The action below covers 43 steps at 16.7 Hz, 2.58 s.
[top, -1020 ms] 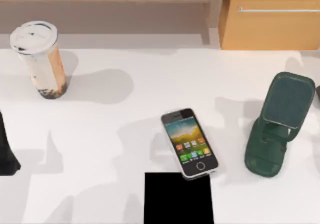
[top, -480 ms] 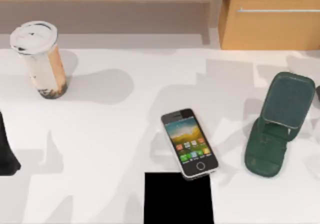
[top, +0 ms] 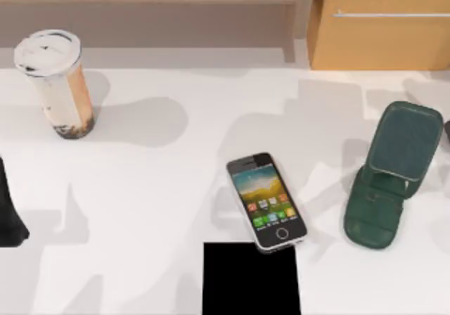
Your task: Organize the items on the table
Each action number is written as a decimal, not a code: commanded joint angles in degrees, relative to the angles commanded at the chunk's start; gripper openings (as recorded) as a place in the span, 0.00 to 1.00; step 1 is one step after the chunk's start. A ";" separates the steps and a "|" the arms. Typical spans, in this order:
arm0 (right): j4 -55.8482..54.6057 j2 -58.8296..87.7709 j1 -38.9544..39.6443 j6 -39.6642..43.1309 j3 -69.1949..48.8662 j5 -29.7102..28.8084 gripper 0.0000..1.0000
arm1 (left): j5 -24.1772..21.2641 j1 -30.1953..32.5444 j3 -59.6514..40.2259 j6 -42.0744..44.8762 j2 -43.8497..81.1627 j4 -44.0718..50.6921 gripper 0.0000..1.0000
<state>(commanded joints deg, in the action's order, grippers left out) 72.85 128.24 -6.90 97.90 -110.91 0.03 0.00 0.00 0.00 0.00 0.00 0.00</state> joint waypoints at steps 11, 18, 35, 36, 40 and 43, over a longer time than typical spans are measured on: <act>-16.88 4.49 -0.14 -0.07 12.44 -0.05 1.00 | 0.00 0.00 0.00 0.00 0.00 0.00 1.00; -17.42 4.68 -0.14 -0.07 12.81 -0.05 0.85 | 0.00 0.00 0.00 0.00 0.00 0.00 1.00; -17.42 4.68 -0.14 -0.07 12.81 -0.05 0.00 | 0.00 0.00 0.00 0.00 0.00 0.00 1.00; -17.42 4.68 -0.14 -0.07 12.81 -0.05 0.00 | 0.00 0.00 0.00 0.00 0.00 0.00 1.00; -15.40 3.06 -0.10 -0.52 12.27 -0.32 0.00 | 0.00 0.00 0.00 0.00 0.00 0.00 1.00; -10.85 2.34 -0.07 -0.31 8.52 -0.31 0.00 | 0.00 0.00 0.00 0.00 0.00 0.00 1.00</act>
<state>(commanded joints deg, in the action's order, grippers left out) 62.00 130.57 -6.97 97.59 -102.39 -0.28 0.00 0.00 0.00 0.00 0.00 0.00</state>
